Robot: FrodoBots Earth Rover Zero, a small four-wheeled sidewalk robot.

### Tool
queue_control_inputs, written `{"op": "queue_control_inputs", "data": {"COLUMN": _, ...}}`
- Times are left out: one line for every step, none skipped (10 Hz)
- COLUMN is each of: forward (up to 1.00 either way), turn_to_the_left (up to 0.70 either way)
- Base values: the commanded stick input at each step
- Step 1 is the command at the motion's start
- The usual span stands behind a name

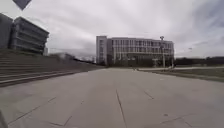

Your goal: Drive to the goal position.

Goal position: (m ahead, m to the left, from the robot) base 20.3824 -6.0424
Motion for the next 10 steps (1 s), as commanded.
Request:
{"op": "queue_control_inputs", "data": {"forward": 0.7, "turn_to_the_left": 0.0}}
{"op": "queue_control_inputs", "data": {"forward": 0.7, "turn_to_the_left": 0.0}}
{"op": "queue_control_inputs", "data": {"forward": 0.7, "turn_to_the_left": 0.0}}
{"op": "queue_control_inputs", "data": {"forward": 0.7, "turn_to_the_left": 0.0}}
{"op": "queue_control_inputs", "data": {"forward": 0.7, "turn_to_the_left": 0.0}}
{"op": "queue_control_inputs", "data": {"forward": 0.7, "turn_to_the_left": 0.0}}
{"op": "queue_control_inputs", "data": {"forward": 0.7, "turn_to_the_left": 0.0}}
{"op": "queue_control_inputs", "data": {"forward": 0.7, "turn_to_the_left": 0.0}}
{"op": "queue_control_inputs", "data": {"forward": 0.7, "turn_to_the_left": 0.0}}
{"op": "queue_control_inputs", "data": {"forward": 0.7, "turn_to_the_left": 0.0}}
